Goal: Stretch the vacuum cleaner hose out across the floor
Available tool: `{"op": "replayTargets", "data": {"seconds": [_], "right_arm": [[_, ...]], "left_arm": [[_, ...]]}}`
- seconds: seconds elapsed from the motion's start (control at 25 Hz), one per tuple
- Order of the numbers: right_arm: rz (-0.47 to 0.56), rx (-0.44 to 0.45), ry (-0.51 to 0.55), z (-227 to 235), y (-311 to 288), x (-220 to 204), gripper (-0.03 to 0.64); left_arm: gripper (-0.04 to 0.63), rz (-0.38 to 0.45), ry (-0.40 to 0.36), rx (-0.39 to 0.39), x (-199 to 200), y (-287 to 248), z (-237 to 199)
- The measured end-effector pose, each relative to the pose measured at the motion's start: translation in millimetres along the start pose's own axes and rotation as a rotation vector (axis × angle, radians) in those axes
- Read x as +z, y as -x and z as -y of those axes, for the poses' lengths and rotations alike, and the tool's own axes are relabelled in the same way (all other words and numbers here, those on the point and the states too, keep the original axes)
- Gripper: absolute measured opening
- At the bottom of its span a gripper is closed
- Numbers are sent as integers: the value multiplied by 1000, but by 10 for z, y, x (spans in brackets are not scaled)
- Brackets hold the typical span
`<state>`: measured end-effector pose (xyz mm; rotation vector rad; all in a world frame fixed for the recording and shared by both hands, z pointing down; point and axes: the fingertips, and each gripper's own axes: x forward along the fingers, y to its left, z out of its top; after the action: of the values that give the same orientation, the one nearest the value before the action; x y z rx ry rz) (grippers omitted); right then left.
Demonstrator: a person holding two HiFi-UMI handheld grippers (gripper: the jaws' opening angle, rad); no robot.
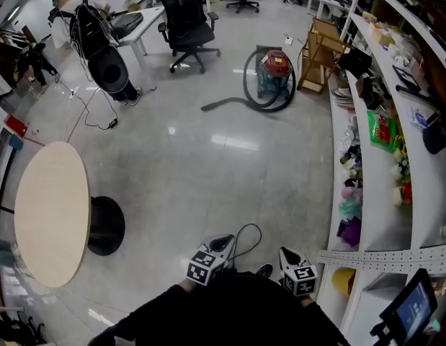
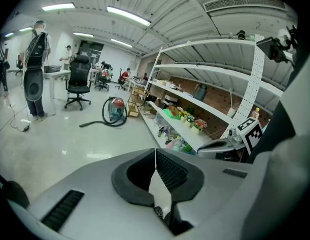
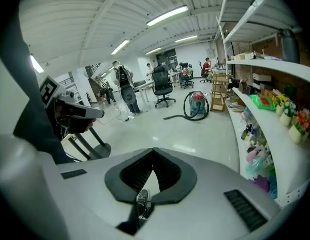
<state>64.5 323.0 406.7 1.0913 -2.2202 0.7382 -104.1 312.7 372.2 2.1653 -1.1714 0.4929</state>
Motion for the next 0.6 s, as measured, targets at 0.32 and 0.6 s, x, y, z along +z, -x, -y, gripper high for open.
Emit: {"op": "replayTargets", "data": {"seconds": [0.32, 0.6], "right_arm": [[-15, -49, 41, -307, -271, 240, 6], [-71, -8, 21, -43, -530, 303, 6]], "left_arm": [[21, -30, -146, -51, -17, 53, -448], [21, -62, -182, -33, 144, -248, -544]]}}
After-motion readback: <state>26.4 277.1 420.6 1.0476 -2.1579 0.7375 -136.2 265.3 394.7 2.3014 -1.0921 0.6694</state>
